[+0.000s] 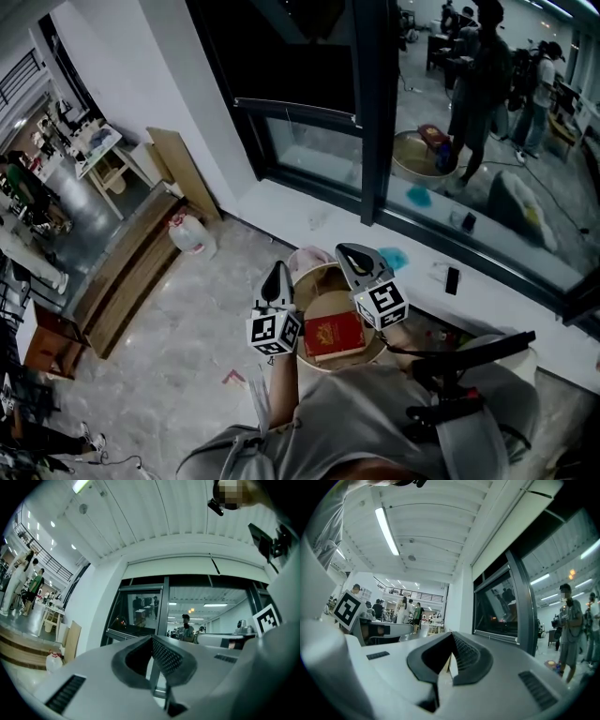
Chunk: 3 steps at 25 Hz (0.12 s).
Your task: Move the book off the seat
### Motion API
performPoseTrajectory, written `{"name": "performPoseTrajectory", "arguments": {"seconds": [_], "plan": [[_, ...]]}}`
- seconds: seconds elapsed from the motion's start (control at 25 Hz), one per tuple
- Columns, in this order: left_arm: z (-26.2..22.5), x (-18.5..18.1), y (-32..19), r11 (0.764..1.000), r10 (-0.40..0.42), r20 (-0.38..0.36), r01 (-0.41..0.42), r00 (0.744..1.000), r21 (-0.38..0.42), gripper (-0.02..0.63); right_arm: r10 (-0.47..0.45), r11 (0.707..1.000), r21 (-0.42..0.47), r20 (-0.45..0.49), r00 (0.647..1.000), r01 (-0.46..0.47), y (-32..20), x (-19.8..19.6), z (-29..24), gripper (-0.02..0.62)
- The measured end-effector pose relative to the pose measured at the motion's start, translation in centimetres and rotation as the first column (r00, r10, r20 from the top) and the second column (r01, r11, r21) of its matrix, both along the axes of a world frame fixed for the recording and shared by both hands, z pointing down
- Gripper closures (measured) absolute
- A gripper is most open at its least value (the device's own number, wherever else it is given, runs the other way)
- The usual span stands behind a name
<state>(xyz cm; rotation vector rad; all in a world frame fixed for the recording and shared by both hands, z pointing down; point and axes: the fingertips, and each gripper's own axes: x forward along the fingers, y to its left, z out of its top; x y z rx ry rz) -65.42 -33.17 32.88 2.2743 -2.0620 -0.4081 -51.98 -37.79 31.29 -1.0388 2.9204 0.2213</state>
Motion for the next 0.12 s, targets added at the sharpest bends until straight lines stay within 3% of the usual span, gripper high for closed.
{"name": "performPoseTrajectory", "arguments": {"seconds": [0.12], "plan": [[-0.14, 0.34, 0.31, 1.0, 0.012, -0.012, -0.012, 1.0, 0.0, 0.595, 0.002, 1.0, -0.003, -0.001, 1.0, -0.002, 0.33, 0.27, -0.12, 0.58]]}}
